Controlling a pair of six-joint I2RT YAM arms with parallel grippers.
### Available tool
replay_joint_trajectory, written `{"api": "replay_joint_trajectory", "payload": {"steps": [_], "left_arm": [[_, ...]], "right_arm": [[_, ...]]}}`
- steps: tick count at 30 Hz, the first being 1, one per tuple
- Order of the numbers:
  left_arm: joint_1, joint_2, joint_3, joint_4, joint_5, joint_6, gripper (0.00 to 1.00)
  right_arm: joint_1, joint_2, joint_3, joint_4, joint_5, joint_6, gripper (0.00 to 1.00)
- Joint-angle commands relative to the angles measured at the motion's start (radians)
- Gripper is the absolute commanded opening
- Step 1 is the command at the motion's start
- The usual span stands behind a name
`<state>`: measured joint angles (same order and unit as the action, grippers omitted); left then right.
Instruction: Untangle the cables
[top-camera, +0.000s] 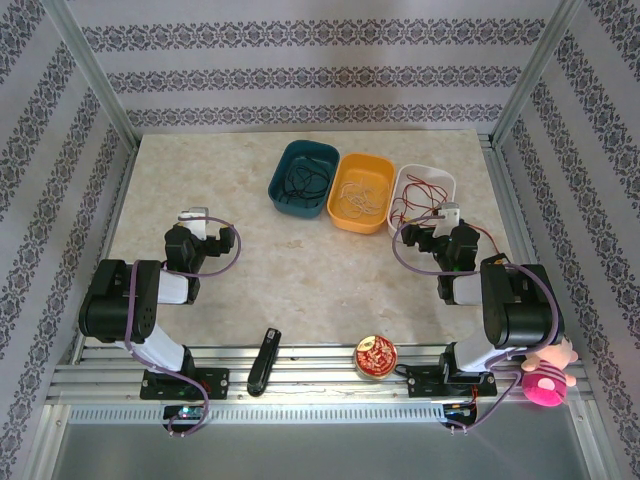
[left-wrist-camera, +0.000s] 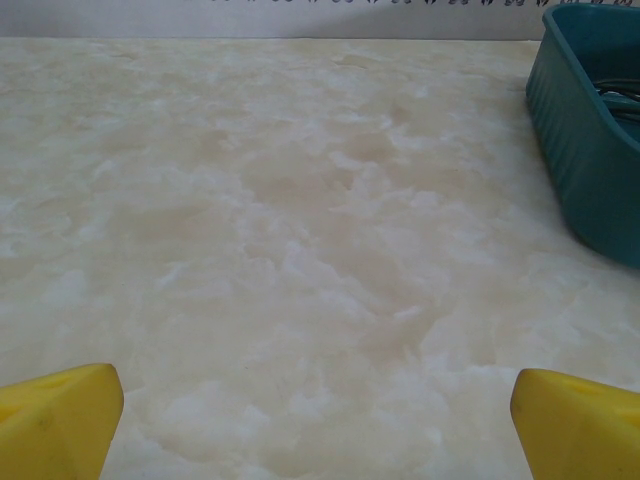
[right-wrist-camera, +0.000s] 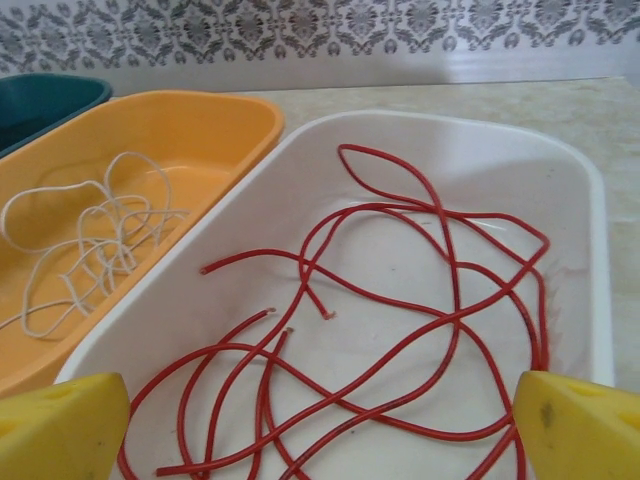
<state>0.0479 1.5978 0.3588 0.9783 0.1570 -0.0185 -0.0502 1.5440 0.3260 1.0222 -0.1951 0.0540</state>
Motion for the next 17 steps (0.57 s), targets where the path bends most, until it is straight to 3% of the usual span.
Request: {"api": "replay_joint_trajectory", "payload": {"steps": [1,17], "left_arm": [[0.009,-0.005,0.015,-0.01,0.015,0.005,0.99],[0.009,-0.004,0.019,-0.014,0.046,0.016,0.99]], "right_arm": [[-0.002,0.001,-0.006,0.037,0.1,0.03,0.98],[-0.001,0.001,-0.007,0.038,0.107,0.033,0.98]]}}
